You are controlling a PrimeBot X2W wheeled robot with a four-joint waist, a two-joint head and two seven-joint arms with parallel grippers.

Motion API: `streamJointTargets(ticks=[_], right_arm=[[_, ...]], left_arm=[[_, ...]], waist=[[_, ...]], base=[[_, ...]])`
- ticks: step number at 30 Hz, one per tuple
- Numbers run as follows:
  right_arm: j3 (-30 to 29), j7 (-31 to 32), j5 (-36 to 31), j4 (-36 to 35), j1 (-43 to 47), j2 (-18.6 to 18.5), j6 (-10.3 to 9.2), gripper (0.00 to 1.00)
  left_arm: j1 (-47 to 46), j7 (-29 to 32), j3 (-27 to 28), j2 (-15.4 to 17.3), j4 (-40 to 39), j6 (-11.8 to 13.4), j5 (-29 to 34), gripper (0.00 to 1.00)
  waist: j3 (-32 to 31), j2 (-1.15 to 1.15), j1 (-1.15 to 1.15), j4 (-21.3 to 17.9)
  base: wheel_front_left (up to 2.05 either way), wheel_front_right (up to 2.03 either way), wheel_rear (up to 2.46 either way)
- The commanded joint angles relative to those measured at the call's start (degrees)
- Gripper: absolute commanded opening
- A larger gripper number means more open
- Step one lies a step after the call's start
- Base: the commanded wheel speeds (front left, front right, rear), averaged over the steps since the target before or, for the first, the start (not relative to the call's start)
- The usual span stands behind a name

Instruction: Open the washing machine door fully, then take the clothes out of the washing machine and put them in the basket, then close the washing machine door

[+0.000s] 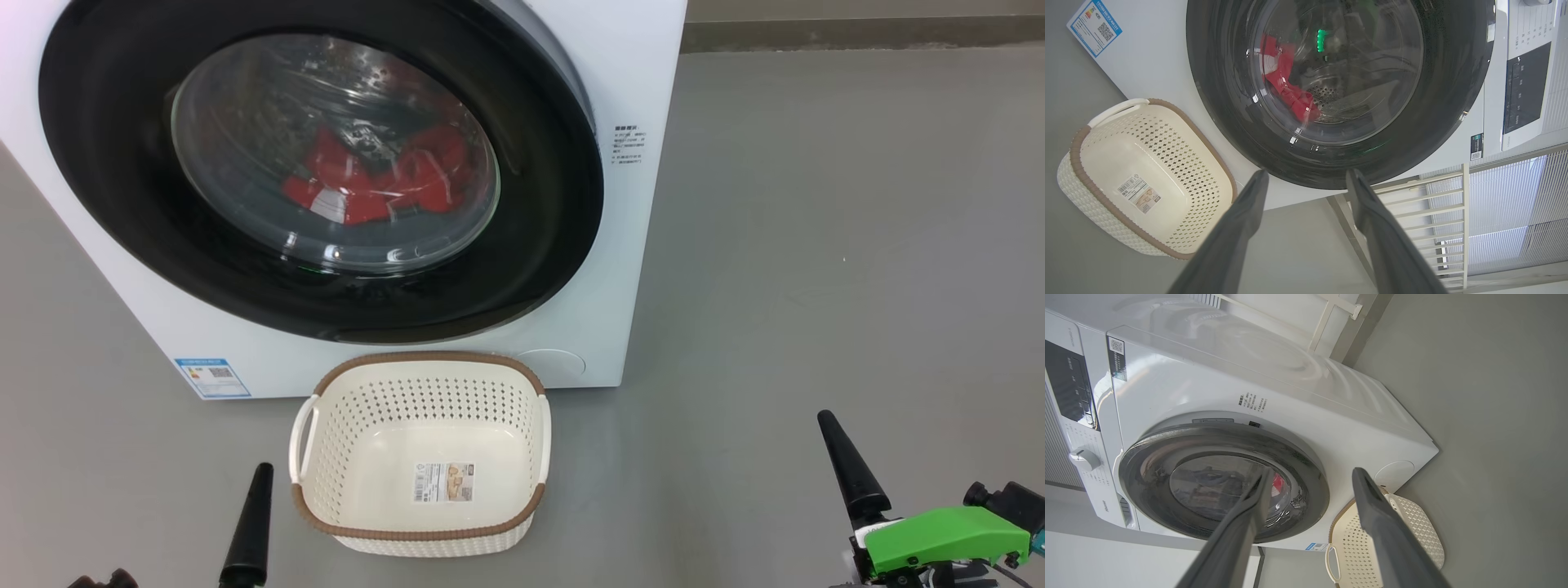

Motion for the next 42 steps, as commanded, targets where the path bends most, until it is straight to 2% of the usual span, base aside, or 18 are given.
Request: streamJointTargets(ticks=[1, 20, 42], right_arm=[[0.8, -0.6, -1.2, -1.8, -1.8, -0.8, -0.01, 1.0], [3.8, -3.8, -14.5, -1.2, -2.5, -2.4, -0.02, 1.0], [7.5, -7.4, -28.4, -0.9, -2.7, -3.9, -0.03, 1.0]], left_arm=[[-0.5, -0.6, 1.0, 0.9, -2.1, -0.2, 1.9, 1.0], [0.3, -3.8, -0.6, 1.1, -4.9, 1.9, 20.9, 1.0], [1.6, -7.4, -2.2, 1.2, -7.1, 4.2, 38.4, 1.0]], waist=[[0.1, 0.0, -0.01, 0.0], [1.2, 0.0, -0.01, 0.1], [1.8, 0.0, -0.01, 0.1]], base=[[0.0, 0.0, 0.0], [0.0, 0.0, 0.0], [0.0, 0.0, 0.0]])
